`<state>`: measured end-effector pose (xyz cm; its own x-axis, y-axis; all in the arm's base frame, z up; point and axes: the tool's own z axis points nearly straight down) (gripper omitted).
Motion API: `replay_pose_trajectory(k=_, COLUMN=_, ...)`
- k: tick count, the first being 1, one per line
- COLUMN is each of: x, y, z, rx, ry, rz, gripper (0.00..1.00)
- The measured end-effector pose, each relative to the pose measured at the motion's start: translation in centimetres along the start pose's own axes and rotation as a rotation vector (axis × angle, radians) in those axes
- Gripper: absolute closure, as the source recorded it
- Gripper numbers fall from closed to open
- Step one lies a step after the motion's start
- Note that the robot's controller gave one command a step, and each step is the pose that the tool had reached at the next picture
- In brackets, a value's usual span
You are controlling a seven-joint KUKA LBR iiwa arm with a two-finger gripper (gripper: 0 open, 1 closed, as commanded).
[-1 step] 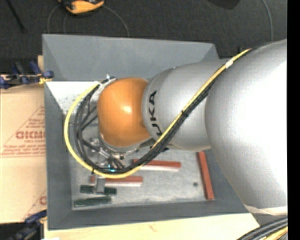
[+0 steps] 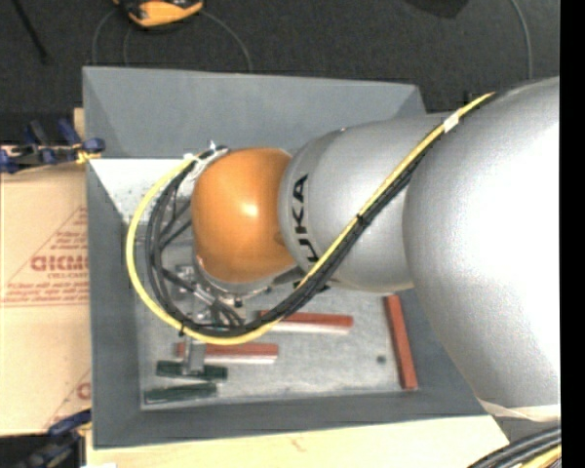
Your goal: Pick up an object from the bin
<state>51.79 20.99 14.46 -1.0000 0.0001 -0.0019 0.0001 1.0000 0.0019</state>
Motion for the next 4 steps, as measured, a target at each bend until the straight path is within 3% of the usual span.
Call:
replay_pose_trajectory(k=1, x=1.3, y=-0.6, z=2.5, rx=-0.001, ry=-0.009, rz=-0.081, gripper=0.0)
replay_pose_trajectory(k=2, x=3.1, y=-5.1, z=6.5, rx=0.0, ry=-0.004, rz=-0.386, gripper=0.0)
replay_pose_trajectory(k=3, x=4.1, y=-2.7, z=7.3, rx=0.0, ry=-0.006, rz=-0.533, gripper=1.0)
replay_pose_trajectory(k=4, x=4.1, y=-2.7, z=7.3, rx=0.0, ry=-0.006, rz=-0.531, gripper=1.0)
